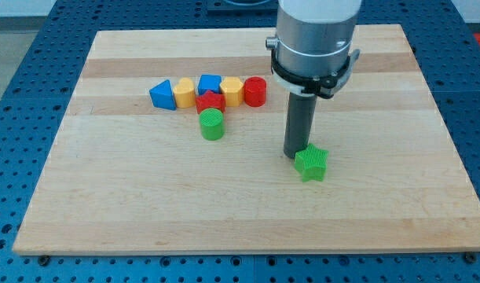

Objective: Move the green circle towards the bottom right corner of the board

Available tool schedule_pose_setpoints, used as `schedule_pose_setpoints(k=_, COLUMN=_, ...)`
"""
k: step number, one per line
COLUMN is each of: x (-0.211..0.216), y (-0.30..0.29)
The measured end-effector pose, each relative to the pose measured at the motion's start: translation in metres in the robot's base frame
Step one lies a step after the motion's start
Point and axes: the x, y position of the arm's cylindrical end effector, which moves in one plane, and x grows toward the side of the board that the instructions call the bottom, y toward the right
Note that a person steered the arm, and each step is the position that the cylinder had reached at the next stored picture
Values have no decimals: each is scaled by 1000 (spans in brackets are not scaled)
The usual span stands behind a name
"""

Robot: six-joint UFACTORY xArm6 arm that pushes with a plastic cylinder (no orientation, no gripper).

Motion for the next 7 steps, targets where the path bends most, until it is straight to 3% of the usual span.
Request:
schedule_pose_setpoints(k=4, x=46, y=16)
schedule_pose_setpoints(k=7, x=57, y=82)
